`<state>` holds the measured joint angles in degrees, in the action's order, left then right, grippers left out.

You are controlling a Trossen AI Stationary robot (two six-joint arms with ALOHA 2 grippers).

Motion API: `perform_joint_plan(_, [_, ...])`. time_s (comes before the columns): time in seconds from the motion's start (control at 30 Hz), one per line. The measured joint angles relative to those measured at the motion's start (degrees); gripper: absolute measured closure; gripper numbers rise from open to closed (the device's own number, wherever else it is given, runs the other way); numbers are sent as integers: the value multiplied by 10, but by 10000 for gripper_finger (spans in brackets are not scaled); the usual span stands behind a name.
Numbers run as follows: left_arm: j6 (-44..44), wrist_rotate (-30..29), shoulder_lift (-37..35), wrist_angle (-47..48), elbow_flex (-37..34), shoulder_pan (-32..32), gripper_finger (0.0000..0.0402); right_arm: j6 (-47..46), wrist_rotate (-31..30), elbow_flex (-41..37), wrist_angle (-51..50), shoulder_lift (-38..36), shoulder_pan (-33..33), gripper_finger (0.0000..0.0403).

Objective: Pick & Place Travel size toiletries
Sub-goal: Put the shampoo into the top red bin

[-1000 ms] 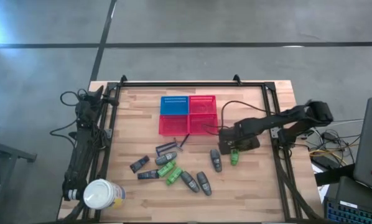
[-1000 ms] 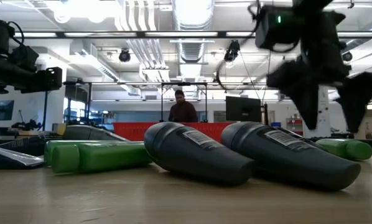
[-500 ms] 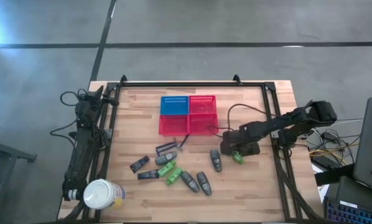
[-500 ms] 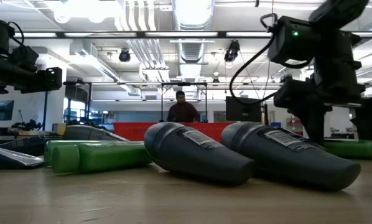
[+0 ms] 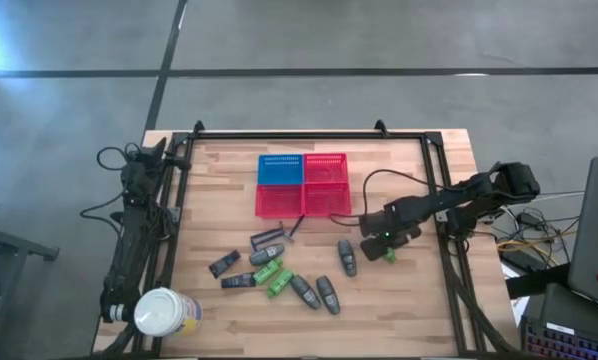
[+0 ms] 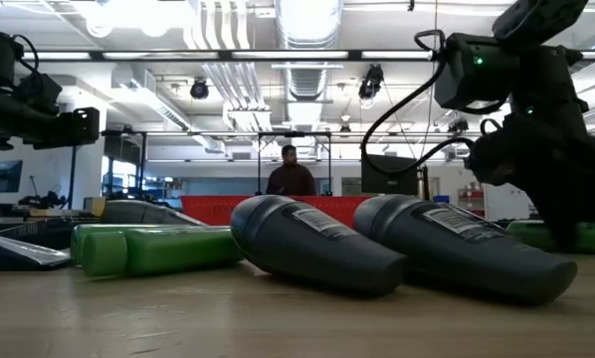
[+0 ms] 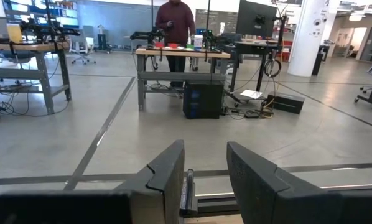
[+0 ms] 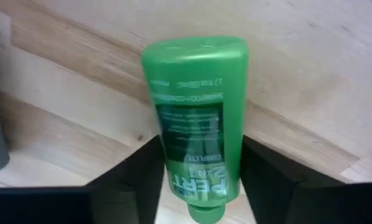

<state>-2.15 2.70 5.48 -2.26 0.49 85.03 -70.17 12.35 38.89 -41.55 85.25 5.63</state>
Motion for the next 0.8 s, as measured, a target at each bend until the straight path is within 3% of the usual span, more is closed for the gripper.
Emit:
perform_joint_plan(0.13, [0, 0, 0, 0, 0, 0, 275, 6, -8, 14, 1, -7, -2, 281])
perform_joint_plan(0.3, [0, 0, 0, 0, 0, 0, 275, 14, -13, 68, 5, -66, -24, 290])
perform_joint_plan(0.5, [0, 0, 0, 0, 0, 0, 275, 17, -111, 150, -11, -125, -89, 290])
perform_joint_plan(0.63, [0, 0, 0, 0, 0, 0, 275, 84, -113, 202, 15, -81, -171, 290])
perform_joint_plan(0.8, [0, 0, 0, 0, 0, 0, 275, 213, -53, 285, -5, 29, -246, 290])
